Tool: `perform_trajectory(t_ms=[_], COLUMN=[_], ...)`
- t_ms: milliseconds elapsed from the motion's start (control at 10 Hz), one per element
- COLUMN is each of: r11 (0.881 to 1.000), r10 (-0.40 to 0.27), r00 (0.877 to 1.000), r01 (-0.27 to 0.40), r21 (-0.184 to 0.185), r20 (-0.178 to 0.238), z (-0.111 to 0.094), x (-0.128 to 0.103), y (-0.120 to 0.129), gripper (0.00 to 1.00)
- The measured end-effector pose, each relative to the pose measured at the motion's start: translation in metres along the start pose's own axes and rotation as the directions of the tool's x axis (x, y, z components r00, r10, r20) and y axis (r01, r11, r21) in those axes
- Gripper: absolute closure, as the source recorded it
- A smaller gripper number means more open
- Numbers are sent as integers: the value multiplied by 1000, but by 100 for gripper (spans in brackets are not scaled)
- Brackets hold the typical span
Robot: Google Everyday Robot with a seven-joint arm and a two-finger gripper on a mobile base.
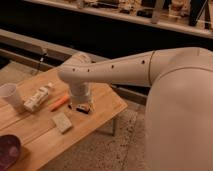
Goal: Place the eraser in the ceramic cup
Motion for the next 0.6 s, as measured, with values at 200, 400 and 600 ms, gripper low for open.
perform_trajectory(t_ms=[200,400,600], r11=[999,999,986], r10=[29,-30,-150], r00=[1000,999,987], r01=[-29,30,154], r21=[-15,14,61], r20=[8,-12,-64], z=[2,6,10], x=[-1,0,3], y=[-2,-12,-25], gripper=[35,35,35])
